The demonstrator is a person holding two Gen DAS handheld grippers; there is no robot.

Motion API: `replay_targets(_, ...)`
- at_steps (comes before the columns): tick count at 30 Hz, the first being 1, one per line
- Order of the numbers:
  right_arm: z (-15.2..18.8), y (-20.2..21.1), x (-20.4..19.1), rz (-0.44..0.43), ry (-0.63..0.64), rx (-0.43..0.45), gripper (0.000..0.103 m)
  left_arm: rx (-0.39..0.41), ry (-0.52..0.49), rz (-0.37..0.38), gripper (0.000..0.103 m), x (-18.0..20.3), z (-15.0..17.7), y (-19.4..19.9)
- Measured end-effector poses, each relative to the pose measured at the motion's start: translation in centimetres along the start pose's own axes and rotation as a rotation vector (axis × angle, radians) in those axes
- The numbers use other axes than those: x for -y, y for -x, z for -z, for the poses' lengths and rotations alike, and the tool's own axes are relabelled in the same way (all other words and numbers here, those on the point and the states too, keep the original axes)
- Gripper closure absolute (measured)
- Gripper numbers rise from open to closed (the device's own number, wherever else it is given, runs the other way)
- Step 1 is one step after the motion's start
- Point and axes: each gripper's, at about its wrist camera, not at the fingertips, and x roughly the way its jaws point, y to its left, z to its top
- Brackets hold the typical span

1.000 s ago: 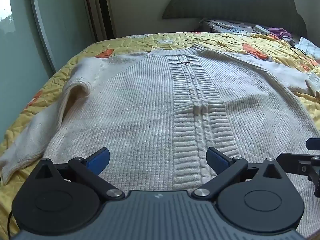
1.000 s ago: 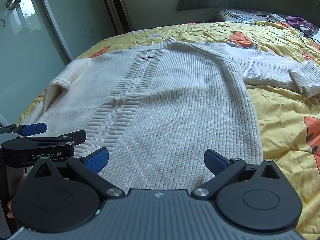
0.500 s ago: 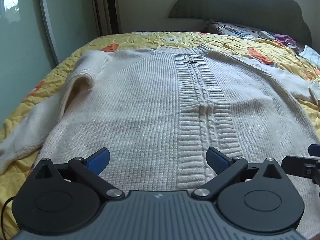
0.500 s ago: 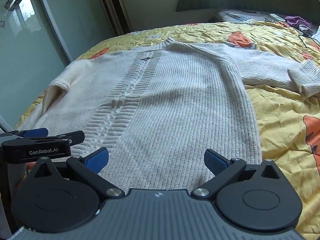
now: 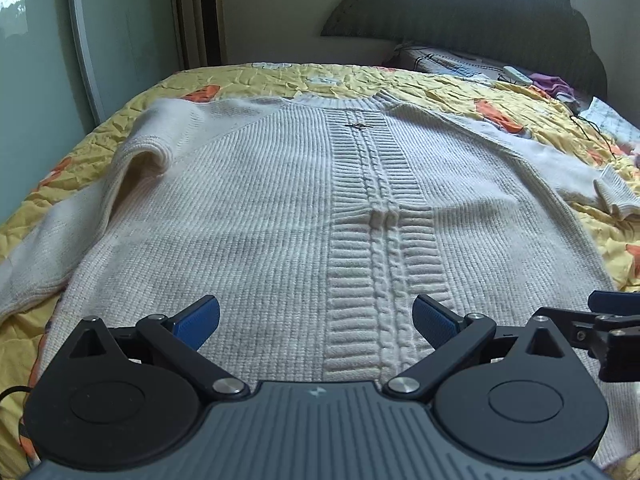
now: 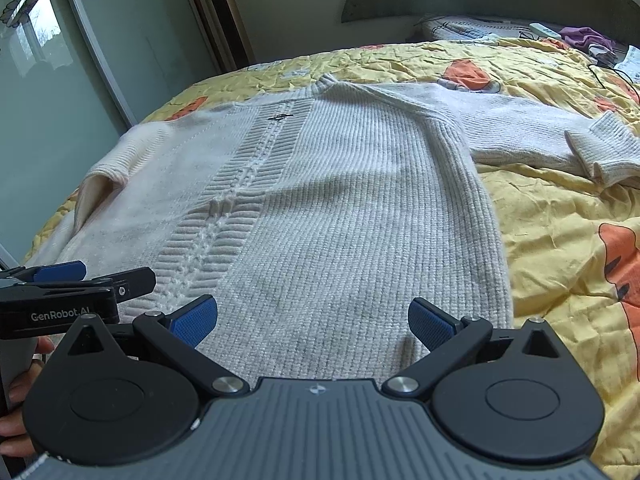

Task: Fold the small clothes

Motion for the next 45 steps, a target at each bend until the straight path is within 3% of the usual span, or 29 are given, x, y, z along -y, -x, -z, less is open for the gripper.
replay_targets(6,0.1,-0.1,-0.1,0.002,0.005,-0.002,0.000,-0.015,0.000,0.006,0.000,0.1,0.1,0.0)
replay_targets(11,0.1,-0.2,0.0,0.002,0.004,-0.004,0.000,-0.001,-0.040,-0.039,0.000,0.4,0.2,0.1)
replay_targets(27,0.1,-0.5,0.5,0.010,0.000,-0.008,0.000,0.007,-0.087,-0.040,0.000,1.1,0.5,-0.2)
replay_targets(37,0.1,-0.7,0.6,0.013,0.001,-0.012,0.000,0.057,-0.105,-0.060,0.000,1.4,0.9,0.1)
replay_targets(45,0.2,-0.7,0.8,0.012,0.025,0.021,0.000,0.049,-0.118,-0.028,0.000,2.1,0.8,-0.1)
